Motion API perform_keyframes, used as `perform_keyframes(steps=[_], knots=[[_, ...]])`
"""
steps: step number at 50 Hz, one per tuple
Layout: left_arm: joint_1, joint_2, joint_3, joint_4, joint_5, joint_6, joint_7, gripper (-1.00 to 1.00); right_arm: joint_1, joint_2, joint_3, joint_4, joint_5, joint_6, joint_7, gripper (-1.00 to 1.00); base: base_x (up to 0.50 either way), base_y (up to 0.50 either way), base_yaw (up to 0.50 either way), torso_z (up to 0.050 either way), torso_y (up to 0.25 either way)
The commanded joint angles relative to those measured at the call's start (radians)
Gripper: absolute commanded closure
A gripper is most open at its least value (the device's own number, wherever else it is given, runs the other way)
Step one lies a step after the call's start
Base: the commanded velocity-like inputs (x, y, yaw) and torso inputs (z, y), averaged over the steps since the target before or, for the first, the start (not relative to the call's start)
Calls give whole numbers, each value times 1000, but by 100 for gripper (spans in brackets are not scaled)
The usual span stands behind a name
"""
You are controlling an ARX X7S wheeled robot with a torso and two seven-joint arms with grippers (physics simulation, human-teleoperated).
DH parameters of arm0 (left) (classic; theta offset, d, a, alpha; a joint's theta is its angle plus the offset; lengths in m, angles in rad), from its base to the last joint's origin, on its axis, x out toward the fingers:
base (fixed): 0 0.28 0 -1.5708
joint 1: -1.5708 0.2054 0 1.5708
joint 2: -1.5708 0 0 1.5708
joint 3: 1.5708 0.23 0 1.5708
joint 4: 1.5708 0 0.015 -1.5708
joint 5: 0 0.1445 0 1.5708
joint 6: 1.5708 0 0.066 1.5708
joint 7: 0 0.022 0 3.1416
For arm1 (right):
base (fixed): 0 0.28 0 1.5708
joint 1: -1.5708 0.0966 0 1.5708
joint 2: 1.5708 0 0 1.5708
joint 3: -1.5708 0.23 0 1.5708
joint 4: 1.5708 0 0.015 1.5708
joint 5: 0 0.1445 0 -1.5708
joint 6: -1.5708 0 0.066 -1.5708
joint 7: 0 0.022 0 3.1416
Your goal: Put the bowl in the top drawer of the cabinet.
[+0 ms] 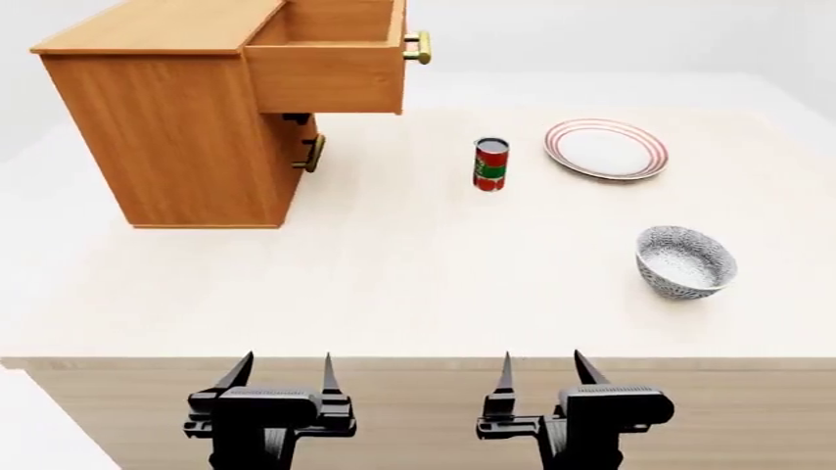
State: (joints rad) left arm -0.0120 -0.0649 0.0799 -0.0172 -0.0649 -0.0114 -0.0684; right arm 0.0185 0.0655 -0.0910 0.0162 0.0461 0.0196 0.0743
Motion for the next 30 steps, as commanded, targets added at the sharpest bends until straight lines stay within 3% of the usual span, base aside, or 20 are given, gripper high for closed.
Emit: perform_keyframes(steps=[1,17,30], knots=[[-4,-15,19,-2,-17,-5,-17,-100,4,15,-19,3,16,-1,17,-100,0,500,0,0,0],[-3,-34,39,-1,-35,1,-36,-100,-10,36,-35,-9,43,-5,33,-100,0,500,0,0,0],[1,-64,66,136,-76,-119,-26,-100,-8,63,-31,-144,88,115,49,-100,0,0,0,0,0]])
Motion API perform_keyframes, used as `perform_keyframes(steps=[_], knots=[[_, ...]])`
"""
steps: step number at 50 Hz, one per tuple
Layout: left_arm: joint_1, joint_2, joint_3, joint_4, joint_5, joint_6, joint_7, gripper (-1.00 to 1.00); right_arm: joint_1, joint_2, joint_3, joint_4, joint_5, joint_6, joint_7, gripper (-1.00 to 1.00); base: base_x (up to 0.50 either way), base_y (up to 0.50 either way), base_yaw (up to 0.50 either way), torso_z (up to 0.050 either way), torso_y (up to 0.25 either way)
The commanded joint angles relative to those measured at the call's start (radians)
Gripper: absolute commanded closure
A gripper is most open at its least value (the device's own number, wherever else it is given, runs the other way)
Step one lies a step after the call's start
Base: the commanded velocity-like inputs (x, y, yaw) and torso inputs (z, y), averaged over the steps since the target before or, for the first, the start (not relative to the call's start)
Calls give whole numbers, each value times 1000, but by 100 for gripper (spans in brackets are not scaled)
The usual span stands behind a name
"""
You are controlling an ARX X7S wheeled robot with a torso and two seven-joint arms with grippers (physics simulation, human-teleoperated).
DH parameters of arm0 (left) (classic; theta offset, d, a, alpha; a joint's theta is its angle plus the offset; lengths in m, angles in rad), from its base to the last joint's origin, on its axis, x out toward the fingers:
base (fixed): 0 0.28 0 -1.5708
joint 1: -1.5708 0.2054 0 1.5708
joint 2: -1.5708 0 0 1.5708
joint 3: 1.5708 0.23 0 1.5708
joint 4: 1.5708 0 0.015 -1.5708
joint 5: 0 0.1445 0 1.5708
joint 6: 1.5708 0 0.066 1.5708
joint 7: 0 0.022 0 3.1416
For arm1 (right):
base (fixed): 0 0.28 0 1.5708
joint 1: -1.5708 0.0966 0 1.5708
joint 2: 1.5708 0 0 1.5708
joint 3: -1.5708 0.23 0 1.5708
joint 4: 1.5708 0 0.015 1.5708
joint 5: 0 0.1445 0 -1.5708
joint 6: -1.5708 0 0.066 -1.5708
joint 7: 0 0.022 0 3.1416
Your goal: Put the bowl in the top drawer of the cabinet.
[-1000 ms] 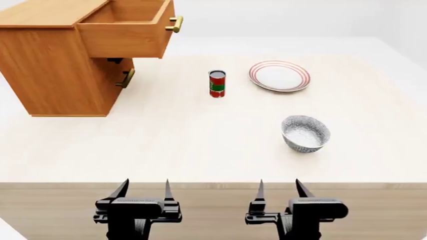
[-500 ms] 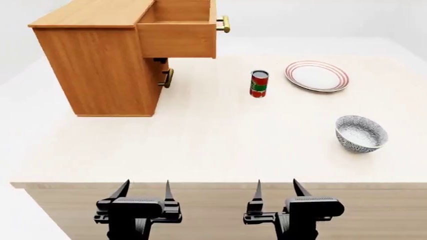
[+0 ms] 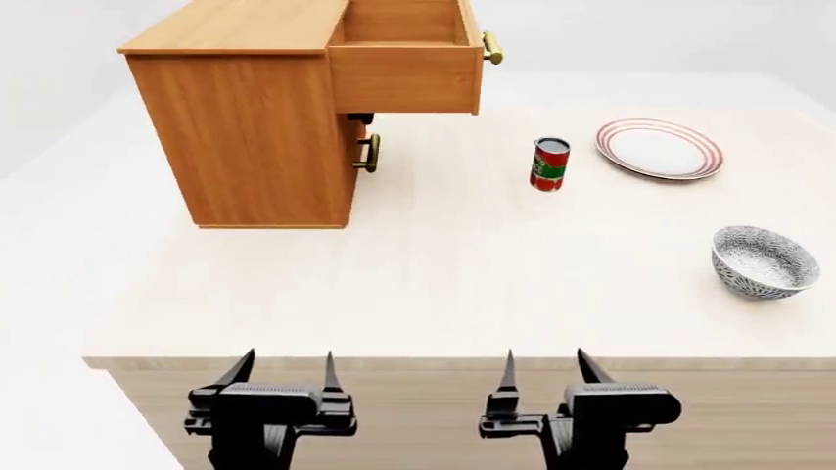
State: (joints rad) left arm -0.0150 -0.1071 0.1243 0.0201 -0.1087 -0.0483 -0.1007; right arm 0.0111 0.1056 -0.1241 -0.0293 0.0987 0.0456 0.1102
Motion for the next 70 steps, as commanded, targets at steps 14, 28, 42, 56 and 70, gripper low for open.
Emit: perform_keyframes(steps=[14,28,42,56,70], knots=[[-29,-128,-52,577,-250,-511,6,-100,12,156,79,-644,177,633,59,-100,0,0,0,0,0],[-446,-230,-281,823,-716,-1013,-45,-100,511,218,279,-960,470,1369,64,-100,0,0,0,0,0],[-813,-315,-426,704,-1063,-1286,-136,-100,874,331,241,-836,541,1488,23,-100,102,0,0,0,0],[-934,-425,-429,681,-1163,-1348,-123,-100,1106,502,274,-661,988,1519,253,-100,194,0,0,0,0],[-1055,-476,-465,639,-1360,-1400,-244,-100,1272,577,128,-569,1107,1453,363,-100,198,0,0,0,0]])
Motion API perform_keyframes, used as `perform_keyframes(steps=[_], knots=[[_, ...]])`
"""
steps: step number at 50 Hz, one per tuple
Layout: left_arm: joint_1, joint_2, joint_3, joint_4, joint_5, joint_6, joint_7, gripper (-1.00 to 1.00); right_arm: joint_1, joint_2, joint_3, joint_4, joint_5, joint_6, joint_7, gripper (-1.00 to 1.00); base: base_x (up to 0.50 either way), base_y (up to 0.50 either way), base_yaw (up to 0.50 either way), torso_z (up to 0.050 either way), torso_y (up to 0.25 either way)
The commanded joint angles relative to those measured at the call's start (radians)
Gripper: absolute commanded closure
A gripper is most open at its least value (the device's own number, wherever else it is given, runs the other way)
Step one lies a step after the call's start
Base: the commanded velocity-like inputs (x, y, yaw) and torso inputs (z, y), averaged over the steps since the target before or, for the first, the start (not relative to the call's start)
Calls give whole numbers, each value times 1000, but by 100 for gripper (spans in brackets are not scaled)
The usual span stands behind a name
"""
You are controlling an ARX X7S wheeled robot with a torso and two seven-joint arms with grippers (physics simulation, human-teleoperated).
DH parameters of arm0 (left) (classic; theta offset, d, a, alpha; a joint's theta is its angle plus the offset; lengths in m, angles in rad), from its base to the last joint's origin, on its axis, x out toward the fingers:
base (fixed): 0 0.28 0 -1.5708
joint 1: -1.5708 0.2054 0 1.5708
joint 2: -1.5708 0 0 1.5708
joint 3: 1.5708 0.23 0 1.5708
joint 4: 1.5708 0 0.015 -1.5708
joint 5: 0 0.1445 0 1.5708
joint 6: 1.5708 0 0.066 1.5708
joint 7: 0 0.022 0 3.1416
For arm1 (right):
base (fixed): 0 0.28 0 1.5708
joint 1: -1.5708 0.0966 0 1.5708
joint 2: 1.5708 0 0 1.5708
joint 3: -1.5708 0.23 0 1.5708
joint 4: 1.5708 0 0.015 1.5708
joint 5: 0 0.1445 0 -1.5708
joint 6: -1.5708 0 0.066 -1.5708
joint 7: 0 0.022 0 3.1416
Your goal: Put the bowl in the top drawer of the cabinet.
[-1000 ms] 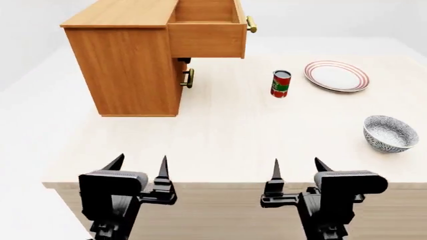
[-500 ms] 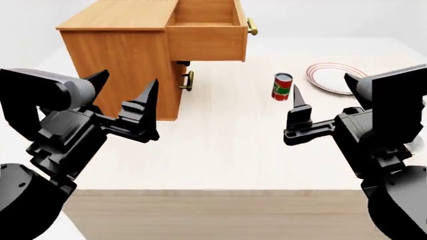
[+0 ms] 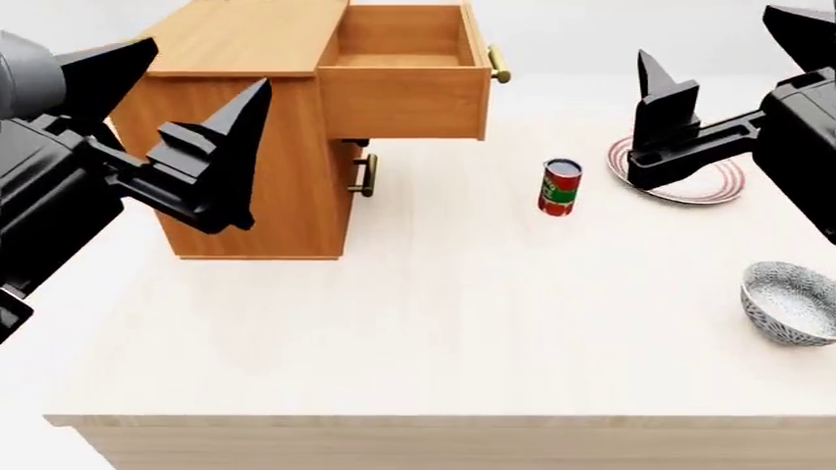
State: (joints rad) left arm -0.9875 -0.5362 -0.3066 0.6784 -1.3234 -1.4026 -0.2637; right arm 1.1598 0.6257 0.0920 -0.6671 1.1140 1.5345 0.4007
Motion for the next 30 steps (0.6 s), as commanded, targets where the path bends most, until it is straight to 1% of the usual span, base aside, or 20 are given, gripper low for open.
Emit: perform_keyframes(steps=[1,5,9,30], knots=[[-86,-52,-38,-21,-160,-47,-94,-100,125,56,-99,72,82,-45,70,-100,199,0,0,0,0],[-103,-67,-38,-24,-198,-46,-127,-100,139,52,-134,84,58,-66,62,-100,198,0,0,0,0],[-118,-77,-29,-26,-212,-40,-136,-100,157,52,-166,95,36,-84,51,-100,198,0,0,0,0],[-130,-107,-3,-23,-209,-1,-125,-100,222,74,-229,120,15,-121,24,-100,212,0,0,0,0]])
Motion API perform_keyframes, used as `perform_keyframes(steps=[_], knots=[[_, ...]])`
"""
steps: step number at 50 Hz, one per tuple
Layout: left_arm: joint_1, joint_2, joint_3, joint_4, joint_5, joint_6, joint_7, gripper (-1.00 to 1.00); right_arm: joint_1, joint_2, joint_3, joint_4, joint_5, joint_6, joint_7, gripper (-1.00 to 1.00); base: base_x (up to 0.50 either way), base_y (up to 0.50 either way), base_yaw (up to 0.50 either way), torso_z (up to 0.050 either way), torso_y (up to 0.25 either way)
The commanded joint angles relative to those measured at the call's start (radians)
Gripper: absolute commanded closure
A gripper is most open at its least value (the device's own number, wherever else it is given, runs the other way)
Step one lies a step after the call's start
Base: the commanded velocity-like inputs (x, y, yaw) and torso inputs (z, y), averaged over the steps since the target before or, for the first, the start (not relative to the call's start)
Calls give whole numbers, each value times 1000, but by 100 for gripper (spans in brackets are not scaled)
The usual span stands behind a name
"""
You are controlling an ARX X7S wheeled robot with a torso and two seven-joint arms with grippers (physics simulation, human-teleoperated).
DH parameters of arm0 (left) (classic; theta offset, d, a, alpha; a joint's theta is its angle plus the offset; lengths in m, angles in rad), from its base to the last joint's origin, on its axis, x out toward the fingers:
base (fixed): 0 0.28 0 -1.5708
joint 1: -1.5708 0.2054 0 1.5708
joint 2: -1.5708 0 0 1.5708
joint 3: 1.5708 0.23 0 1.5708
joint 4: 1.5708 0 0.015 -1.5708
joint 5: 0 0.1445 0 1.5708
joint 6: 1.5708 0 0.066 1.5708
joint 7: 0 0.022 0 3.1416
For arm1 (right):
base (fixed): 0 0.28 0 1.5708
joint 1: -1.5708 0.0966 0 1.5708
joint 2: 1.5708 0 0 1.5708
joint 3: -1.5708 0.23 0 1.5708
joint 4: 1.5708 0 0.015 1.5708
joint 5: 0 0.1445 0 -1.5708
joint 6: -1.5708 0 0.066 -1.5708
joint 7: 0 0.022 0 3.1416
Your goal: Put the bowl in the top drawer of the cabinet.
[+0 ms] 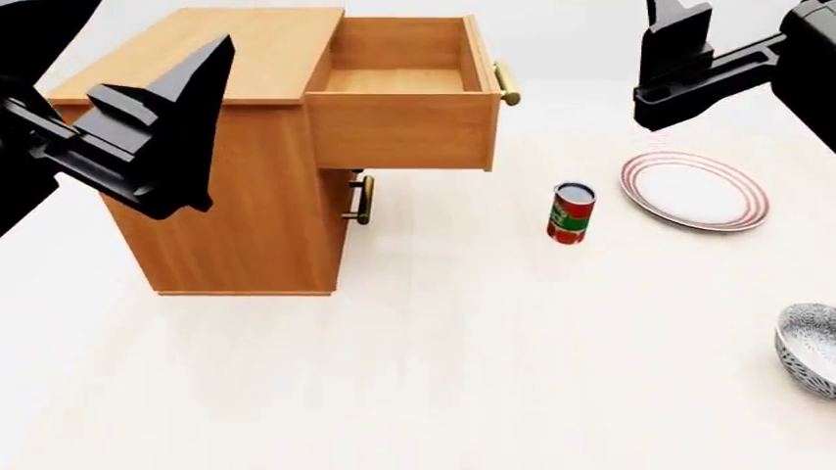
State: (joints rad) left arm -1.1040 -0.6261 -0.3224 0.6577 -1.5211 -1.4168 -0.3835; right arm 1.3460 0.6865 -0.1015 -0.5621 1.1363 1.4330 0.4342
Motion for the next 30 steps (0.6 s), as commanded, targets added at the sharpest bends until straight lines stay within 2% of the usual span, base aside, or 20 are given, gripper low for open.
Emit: perform_keyframes(steps=[1,21,30], knots=[[-13,-18,15,-2,-12,14,-6,-100,40,14,-39,16,-8,-21,-12,-100,246,0,0,0,0],[9,-37,18,1,-28,45,-18,-100,53,31,-42,17,17,-30,0,-100,260,0,0,0,1],[17,-42,22,1,-24,58,-10,-100,81,55,12,11,118,23,42,-100,328,0,0,0,0]])
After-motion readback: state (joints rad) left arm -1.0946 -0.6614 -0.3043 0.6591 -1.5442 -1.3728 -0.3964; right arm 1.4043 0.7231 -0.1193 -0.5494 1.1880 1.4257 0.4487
